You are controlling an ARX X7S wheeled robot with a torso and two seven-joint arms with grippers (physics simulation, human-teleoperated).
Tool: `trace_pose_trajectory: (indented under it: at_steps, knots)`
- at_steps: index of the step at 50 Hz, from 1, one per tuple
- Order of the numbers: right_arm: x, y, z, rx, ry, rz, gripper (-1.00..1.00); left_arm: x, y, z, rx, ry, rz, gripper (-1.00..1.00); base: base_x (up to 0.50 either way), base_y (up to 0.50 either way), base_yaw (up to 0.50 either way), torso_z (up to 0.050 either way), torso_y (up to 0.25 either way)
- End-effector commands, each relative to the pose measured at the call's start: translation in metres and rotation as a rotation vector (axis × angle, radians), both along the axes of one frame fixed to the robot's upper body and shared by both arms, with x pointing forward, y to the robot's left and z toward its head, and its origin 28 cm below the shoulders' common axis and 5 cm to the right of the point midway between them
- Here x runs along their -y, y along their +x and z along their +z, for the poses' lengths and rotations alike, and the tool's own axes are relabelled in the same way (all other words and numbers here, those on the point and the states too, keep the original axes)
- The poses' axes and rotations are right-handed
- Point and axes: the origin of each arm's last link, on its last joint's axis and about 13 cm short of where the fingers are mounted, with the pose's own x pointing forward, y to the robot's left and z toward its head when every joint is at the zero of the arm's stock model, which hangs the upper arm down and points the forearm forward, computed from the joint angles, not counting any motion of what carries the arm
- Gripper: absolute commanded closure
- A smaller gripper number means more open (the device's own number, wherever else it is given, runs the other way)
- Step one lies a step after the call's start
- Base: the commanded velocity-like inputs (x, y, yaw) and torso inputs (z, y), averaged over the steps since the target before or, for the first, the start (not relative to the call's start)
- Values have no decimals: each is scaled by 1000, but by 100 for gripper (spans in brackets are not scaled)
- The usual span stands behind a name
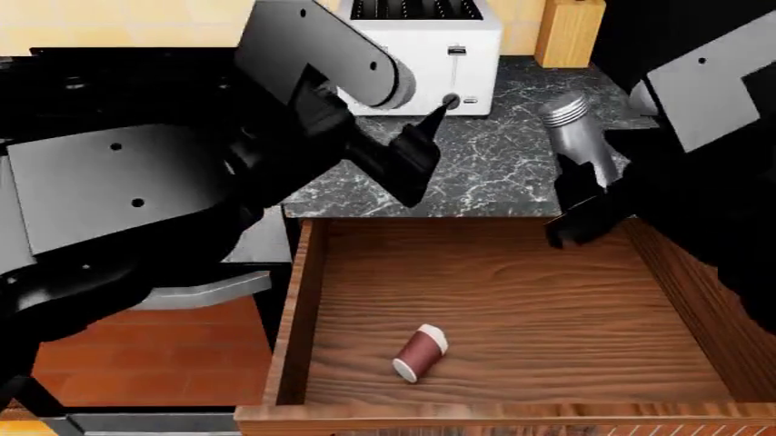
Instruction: Pick and place the shaker into the drawer. Then close the cabinet.
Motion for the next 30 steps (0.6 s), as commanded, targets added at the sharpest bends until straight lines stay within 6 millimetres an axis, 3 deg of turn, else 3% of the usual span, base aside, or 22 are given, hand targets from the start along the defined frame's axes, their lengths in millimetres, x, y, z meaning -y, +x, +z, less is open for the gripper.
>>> trace_pose_trajectory:
  at_steps: [1, 9, 17, 30]
  knots:
    - [1, 38, -24, -226, -137, 52, 100, -16, -26, 13, 68, -60, 39, -100, 0, 0, 0, 0, 0]
    - [-5, 56, -68, -374, -159, 73, 100, -18, -31, 4, 52, -79, 40, -100, 0, 0, 0, 0, 0]
    - [-4, 68, -99, -450, -154, 42, 100, -22, -36, 5, 54, -83, 40, -100, 0, 0, 0, 0, 0]
    - [-5, 80, -131, -472, -118, -32, 100, -23, -38, 5, 55, -88, 57, -100, 0, 0, 0, 0, 0]
